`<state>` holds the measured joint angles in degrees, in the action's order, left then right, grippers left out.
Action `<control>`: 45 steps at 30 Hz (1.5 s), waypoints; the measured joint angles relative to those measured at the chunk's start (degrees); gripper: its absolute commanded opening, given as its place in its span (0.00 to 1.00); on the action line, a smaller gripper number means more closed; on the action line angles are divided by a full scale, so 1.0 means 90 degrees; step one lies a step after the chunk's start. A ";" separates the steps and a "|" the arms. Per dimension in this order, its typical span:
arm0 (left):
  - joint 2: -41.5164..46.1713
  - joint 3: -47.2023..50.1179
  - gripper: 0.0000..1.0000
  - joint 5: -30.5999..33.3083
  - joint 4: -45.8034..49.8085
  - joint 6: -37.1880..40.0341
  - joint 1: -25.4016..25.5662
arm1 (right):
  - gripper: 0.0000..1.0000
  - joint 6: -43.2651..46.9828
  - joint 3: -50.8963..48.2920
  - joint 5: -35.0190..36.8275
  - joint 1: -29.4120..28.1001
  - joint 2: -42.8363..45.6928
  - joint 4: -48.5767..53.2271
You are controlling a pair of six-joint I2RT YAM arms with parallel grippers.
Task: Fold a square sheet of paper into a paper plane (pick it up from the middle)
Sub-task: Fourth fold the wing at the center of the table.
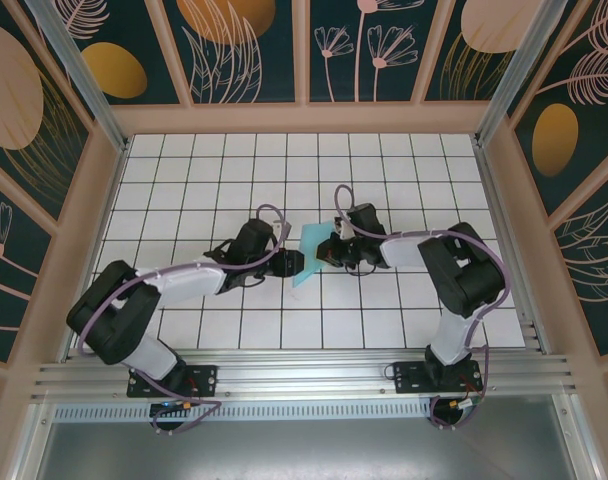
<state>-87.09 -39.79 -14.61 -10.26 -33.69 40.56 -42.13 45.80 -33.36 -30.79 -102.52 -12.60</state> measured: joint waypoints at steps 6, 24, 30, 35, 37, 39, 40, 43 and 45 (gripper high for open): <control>0.0532 0.0386 0.58 0.0670 0.0034 0.0078 0.0651 | 0.06 -0.0709 -0.0080 0.0520 -0.0631 0.0452 -0.0027; 0.0206 0.0852 0.51 0.1899 -0.0070 0.0075 0.1222 | 0.19 -0.1501 -0.0155 0.1090 -0.1022 0.0614 0.0007; -0.0095 0.0789 0.45 0.1977 -0.0078 0.0078 0.1222 | 0.20 -0.1474 -0.0053 0.1090 -0.1022 0.0614 0.0070; -0.0148 0.0702 0.40 0.2062 -0.0075 0.0102 0.1222 | 0.21 -0.1358 -0.0017 0.1090 -0.1022 0.0614 0.0248; -0.0148 0.0658 0.40 0.2086 -0.0078 0.0107 0.1222 | 0.21 -0.1331 -0.0002 0.1093 -0.1022 0.0614 0.0291; -0.0148 0.0627 0.40 0.2118 -0.0075 0.0126 0.1222 | 0.21 -0.1307 0.0017 0.1093 -0.1022 0.0612 0.0355; -0.0148 0.0614 0.39 0.2135 -0.0075 0.0131 0.1224 | 0.21 -0.1290 0.0034 0.1090 -0.1022 0.0612 0.0386; -0.0148 0.0593 0.33 0.2159 -0.0073 0.0165 0.1224 | 0.21 -0.1224 0.0080 0.1090 -0.1022 0.0612 0.0444; -0.0155 0.0585 0.33 0.2181 -0.0073 0.0192 0.1224 | 0.21 -0.1188 0.0112 0.1090 -0.1022 0.0612 0.0461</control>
<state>-88.49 -34.52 5.02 -10.92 -31.97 51.57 -52.82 46.81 -23.55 -39.99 -97.01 -8.45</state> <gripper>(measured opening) 0.334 0.213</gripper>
